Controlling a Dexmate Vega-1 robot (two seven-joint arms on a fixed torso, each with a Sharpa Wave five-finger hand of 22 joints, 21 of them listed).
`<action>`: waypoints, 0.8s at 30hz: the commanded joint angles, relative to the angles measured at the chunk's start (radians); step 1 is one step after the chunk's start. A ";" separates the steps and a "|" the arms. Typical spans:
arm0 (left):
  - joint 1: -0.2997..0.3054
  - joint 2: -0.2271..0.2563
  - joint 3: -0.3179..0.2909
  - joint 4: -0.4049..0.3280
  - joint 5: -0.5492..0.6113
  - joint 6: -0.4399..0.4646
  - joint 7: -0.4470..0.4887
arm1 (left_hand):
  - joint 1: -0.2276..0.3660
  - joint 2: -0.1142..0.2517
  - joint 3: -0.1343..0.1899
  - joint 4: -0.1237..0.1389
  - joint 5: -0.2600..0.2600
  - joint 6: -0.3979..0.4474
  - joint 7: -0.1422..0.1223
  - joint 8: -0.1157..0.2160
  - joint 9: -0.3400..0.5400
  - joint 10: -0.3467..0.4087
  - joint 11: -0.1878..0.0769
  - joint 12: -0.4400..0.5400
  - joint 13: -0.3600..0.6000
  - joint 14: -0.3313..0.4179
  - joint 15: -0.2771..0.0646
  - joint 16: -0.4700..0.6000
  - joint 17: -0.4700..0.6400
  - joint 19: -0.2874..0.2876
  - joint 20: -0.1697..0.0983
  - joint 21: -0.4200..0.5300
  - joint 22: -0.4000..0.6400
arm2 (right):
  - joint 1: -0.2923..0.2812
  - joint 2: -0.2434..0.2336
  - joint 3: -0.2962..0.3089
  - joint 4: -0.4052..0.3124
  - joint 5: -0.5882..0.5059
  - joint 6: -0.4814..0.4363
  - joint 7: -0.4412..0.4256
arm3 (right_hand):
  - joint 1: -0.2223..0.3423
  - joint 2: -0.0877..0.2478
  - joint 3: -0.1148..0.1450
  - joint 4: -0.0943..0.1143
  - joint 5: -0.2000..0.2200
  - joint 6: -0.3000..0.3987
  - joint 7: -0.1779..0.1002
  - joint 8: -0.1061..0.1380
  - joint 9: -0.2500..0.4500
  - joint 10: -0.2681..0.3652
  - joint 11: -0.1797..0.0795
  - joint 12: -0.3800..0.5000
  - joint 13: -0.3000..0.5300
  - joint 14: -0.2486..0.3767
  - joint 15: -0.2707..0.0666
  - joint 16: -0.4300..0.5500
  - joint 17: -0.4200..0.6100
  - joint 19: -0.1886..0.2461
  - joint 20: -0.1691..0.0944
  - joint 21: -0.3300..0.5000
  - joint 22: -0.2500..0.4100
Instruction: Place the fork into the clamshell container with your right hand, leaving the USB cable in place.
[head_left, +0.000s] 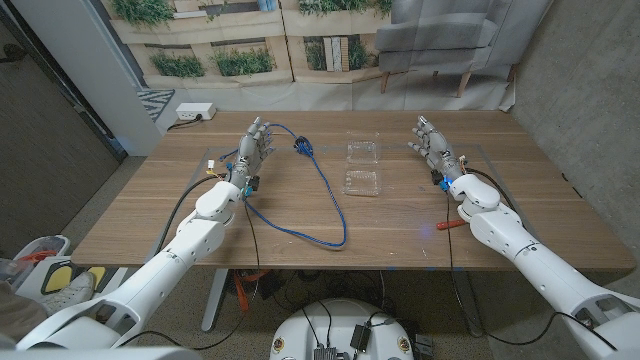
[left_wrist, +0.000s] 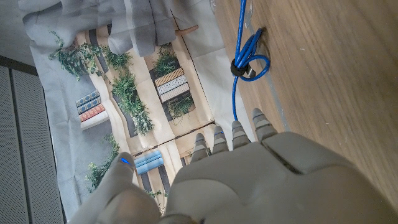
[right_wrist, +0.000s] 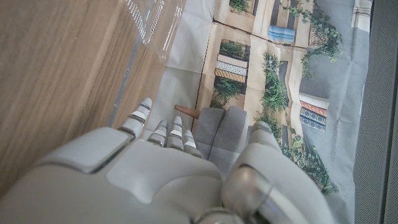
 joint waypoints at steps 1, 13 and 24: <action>-0.019 -0.005 0.013 0.038 0.013 -0.018 -0.017 | 0.002 0.010 0.007 -0.001 0.006 0.009 0.000 0.008 0.005 -0.011 -0.001 0.002 0.003 -0.012 -0.002 0.005 0.002 -0.007 0.005 0.004 0.003 | -0.011 -0.030 -0.005 -0.025 -0.025 -0.002 0.010 | 0.076 0.027 0.040 -0.038 -0.001 0.000 -0.017 0.008 0.004 0.005 -0.025 0.002 0.006 -0.021 -0.017 -0.002 0.001 -0.019 -0.013 -0.002 0.005; -0.016 -0.010 0.015 0.041 0.018 -0.029 -0.014 | 0.004 0.014 0.009 -0.003 0.006 0.014 0.001 0.009 0.005 -0.014 0.003 0.000 0.003 -0.012 -0.002 0.006 0.001 -0.007 0.003 0.004 0.003 | -0.025 -0.084 -0.008 -0.060 -0.068 0.000 0.021 | 0.110 0.021 0.049 -0.062 -0.004 0.010 -0.026 0.011 0.004 0.010 -0.039 0.001 0.006 -0.028 -0.032 -0.004 -0.001 -0.030 -0.018 -0.003 0.004; -0.017 0.002 0.012 0.019 0.011 -0.007 -0.016 | 0.005 0.016 0.009 -0.005 0.005 0.013 -0.002 0.007 0.005 -0.015 0.002 0.000 0.003 -0.013 -0.003 0.006 0.001 -0.007 0.002 0.005 0.003 | -0.040 -0.139 -0.006 -0.096 -0.106 -0.011 0.025 | 0.141 0.007 0.055 -0.079 -0.008 0.021 -0.024 0.013 0.004 0.032 -0.047 0.006 0.007 -0.017 -0.040 0.002 -0.002 -0.019 -0.016 0.003 0.004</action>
